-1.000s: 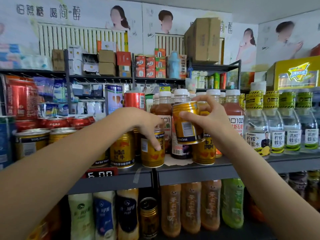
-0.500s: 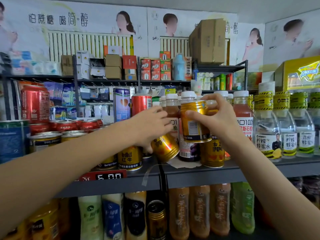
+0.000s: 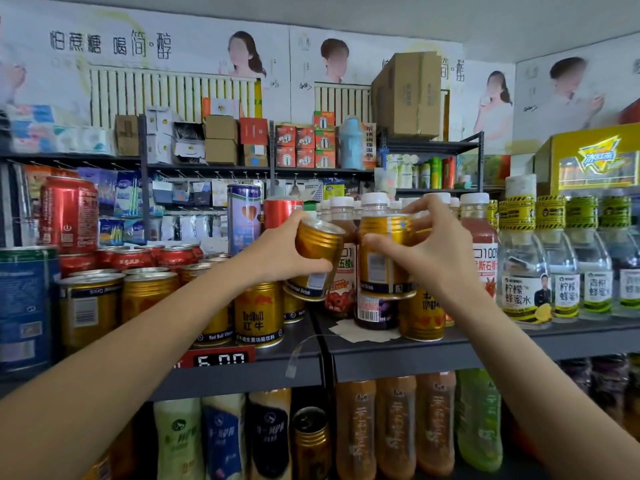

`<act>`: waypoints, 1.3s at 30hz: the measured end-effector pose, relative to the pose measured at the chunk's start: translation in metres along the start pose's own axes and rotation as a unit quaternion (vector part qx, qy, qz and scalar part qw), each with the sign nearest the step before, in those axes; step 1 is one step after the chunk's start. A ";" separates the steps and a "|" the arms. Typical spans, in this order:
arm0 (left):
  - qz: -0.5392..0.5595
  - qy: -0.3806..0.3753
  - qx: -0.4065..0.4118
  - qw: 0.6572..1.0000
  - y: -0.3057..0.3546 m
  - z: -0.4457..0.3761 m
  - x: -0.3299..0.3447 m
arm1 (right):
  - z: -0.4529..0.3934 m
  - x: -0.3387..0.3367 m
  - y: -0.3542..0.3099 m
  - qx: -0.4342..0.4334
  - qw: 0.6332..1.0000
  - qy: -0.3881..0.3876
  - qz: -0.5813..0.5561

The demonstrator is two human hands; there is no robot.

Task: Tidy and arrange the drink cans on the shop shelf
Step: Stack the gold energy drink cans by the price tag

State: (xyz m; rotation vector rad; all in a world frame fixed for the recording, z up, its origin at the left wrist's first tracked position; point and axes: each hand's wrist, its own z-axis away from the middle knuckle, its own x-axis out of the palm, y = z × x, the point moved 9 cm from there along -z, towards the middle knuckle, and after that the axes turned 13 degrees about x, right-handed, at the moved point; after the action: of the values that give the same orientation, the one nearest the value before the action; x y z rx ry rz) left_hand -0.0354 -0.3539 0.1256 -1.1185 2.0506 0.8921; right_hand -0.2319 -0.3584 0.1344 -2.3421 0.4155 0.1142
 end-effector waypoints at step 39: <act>-0.033 -0.002 -0.091 0.995 -0.045 0.032 -0.005 | -0.025 0.117 -0.041 -0.007 0.986 -0.166 0.007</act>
State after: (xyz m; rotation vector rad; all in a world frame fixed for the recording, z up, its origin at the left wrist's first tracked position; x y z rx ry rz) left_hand 0.0125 -0.3447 0.1000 -1.2722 1.9482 1.0623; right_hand -0.1089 -0.3794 0.1559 -2.2783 0.2648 0.5076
